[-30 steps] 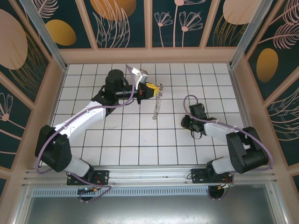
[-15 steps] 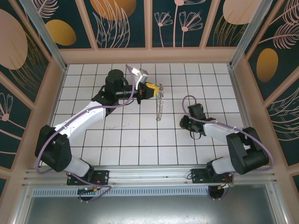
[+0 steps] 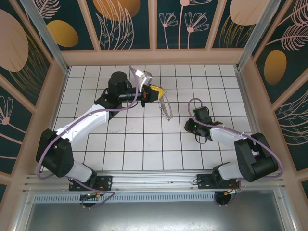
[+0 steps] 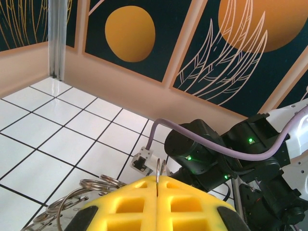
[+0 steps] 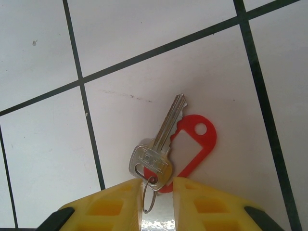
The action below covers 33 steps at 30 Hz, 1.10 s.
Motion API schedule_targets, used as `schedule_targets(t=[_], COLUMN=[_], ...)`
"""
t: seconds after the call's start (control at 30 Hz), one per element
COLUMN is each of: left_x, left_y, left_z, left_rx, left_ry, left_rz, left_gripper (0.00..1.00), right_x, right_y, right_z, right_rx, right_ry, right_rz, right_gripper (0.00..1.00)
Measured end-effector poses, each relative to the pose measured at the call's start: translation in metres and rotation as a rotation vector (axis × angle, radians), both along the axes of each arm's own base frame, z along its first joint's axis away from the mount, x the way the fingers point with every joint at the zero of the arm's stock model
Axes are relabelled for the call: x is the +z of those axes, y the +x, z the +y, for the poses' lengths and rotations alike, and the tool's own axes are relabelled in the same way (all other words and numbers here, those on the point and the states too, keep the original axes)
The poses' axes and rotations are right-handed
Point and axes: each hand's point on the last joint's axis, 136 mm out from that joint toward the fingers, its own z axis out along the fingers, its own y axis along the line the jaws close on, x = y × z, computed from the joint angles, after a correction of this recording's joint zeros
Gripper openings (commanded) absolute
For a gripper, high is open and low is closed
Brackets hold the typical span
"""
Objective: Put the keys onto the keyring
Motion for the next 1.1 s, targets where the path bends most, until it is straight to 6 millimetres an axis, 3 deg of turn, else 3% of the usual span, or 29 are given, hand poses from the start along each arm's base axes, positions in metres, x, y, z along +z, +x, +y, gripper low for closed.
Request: schedule_targets(t=[0.27,0.5,0.6,0.8,0.93,1.1], left_x=[0.002,0.003,0.004,0.004,0.004,0.004], left_y=[0.000,-0.001,-0.002,-0.002,-0.002,-0.002], left_z=[0.000,-0.001,-0.001,-0.001,-0.001,-0.001], left_rx=[0.000,-0.011,-0.013,-0.014,-0.014,-0.014], left_ry=[-0.007,-0.011,-0.012,-0.013,-0.013,-0.012], left_rz=[-0.007,-0.010,-0.011,-0.011,-0.011,-0.011], left_gripper=[0.00,0.00,0.00,0.00,0.00,0.00], right_x=[-0.005,-0.008,-0.007,-0.003,0.023,0.094], right_y=[-0.002,-0.003,-0.002,-0.001,0.004,0.030], right_z=[0.000,0.000,0.001,0.002,0.005,0.014], right_rx=[0.002,0.003,0.004,0.010,0.036,0.075], right_ry=[-0.007,-0.009,-0.004,-0.002,0.048,0.189], right_rz=[0.017,0.025,0.020,0.007,-0.036,-0.204], right_gripper=[0.21,0.10,0.00,0.00,0.00,0.00])
